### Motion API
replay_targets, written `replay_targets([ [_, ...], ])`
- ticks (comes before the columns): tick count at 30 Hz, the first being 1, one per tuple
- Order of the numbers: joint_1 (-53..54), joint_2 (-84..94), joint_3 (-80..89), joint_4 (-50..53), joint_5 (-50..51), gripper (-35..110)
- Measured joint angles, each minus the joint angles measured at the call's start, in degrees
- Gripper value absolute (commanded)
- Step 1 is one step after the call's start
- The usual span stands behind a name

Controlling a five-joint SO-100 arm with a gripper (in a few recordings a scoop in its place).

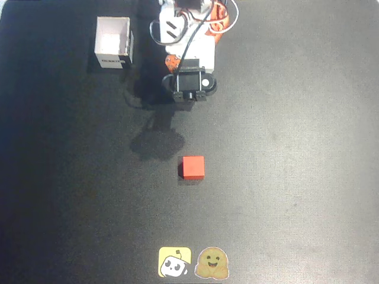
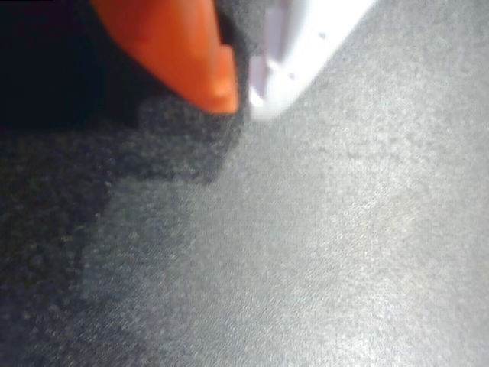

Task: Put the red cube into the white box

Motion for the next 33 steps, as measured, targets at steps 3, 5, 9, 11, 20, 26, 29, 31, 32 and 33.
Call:
replay_targets([
  [3, -0.4, 0.0, -1.2, 0.2, 0.0, 0],
  [5, -0.8, -0.1, -2.4, 0.7, 0.0, 0],
  [9, -0.9, -6.6, -8.7, 0.4, 0.0, 0],
  [11, -1.1, -14.2, -13.7, -0.5, 0.0, 0],
  [20, -1.6, -48.8, -39.1, -4.0, 0.0, 0],
  [26, -1.6, -69.0, -54.1, -4.1, 0.0, 1],
  [29, -2.3, -75.9, -58.5, -4.7, -0.1, 3],
  [31, -2.6, -79.1, -60.5, -5.4, -0.3, 9],
  [32, -2.6, -80.3, -61.0, -6.0, -0.3, 10],
  [33, -2.8, -81.6, -61.5, -6.8, -0.3, 10],
])
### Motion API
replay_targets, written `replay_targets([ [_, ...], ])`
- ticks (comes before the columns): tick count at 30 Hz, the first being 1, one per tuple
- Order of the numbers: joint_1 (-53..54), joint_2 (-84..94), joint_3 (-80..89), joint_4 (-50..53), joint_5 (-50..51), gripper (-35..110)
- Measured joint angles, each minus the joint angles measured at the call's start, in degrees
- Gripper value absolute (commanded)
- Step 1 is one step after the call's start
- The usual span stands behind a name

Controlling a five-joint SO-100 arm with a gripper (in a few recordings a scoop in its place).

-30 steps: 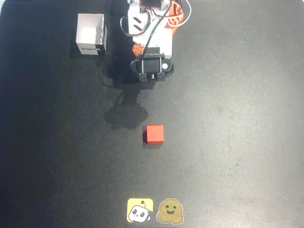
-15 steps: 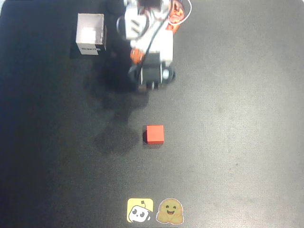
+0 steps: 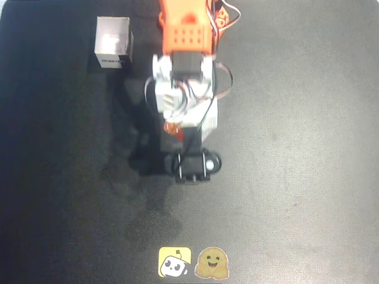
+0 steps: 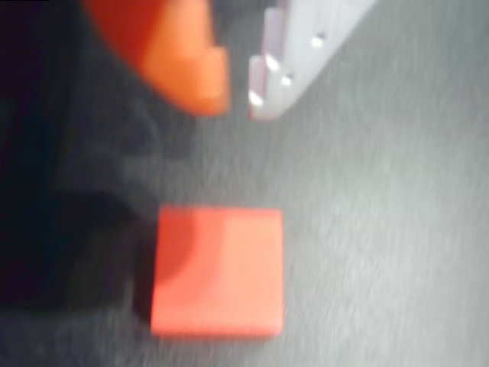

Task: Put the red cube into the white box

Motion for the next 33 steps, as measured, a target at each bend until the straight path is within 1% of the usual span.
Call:
replay_targets([
  [3, -0.9, -3.3, -1.0, -2.0, -0.1, 10],
  [5, -1.2, -5.2, -1.6, -3.2, -0.1, 14],
  [8, -1.8, -7.8, -3.3, -3.9, -0.1, 14],
  [12, -2.5, -10.8, -6.0, -4.0, -0.1, 22],
  [20, -2.8, -14.5, -6.9, -6.4, 0.0, 23],
  [33, -3.8, -19.3, -6.9, -11.0, 3.4, 22],
])
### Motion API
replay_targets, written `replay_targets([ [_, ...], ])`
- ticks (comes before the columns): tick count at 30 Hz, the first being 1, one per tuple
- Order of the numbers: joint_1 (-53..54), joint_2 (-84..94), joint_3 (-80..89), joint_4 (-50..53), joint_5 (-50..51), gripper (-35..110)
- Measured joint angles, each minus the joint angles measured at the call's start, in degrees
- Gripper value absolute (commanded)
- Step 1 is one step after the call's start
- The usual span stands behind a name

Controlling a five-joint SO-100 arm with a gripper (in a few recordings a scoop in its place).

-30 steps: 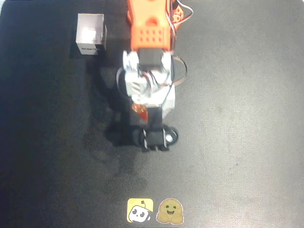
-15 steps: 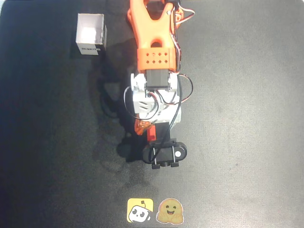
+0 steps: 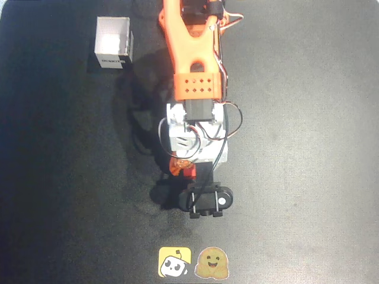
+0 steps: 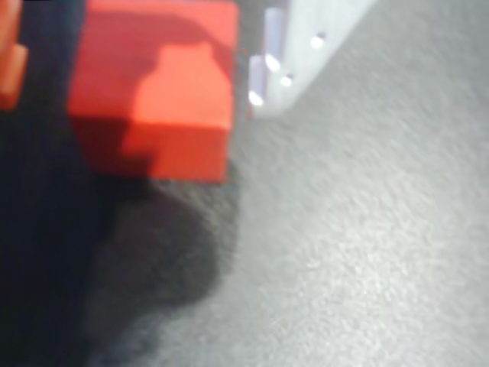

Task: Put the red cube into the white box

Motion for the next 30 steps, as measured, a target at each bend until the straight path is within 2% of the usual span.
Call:
replay_targets([
  [7, 0.4, -0.7, 3.1, -3.6, 1.1, 17],
  [12, 0.4, -1.5, 5.9, -7.4, 1.6, 0],
  [22, 0.5, -0.4, 6.1, -6.5, 5.6, 0],
  [30, 9.5, 10.7, 6.2, 1.8, 14.2, 0],
])
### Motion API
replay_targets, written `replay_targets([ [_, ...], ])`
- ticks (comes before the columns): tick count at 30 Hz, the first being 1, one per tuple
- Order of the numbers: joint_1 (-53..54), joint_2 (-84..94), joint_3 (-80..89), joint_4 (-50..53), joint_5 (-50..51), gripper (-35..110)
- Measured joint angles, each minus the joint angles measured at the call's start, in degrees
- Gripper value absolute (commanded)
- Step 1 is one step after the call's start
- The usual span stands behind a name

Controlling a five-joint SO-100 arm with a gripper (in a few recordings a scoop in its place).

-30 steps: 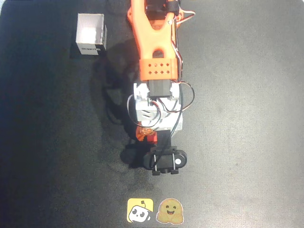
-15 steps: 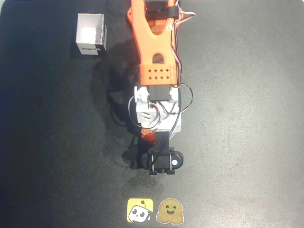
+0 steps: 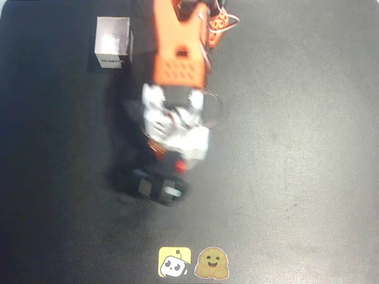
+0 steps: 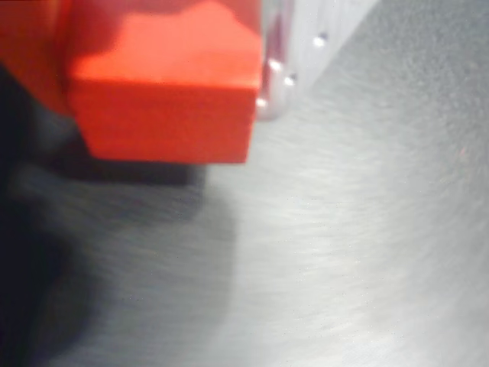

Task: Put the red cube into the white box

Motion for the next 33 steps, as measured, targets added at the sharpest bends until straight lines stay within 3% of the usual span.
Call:
replay_targets([
  [15, 42.4, 18.5, 0.5, 25.4, 1.5, 0],
  [23, 51.9, 24.8, 2.7, 34.0, 2.6, 0],
  [33, 64.2, 22.3, 3.5, 35.3, -6.2, 0],
])
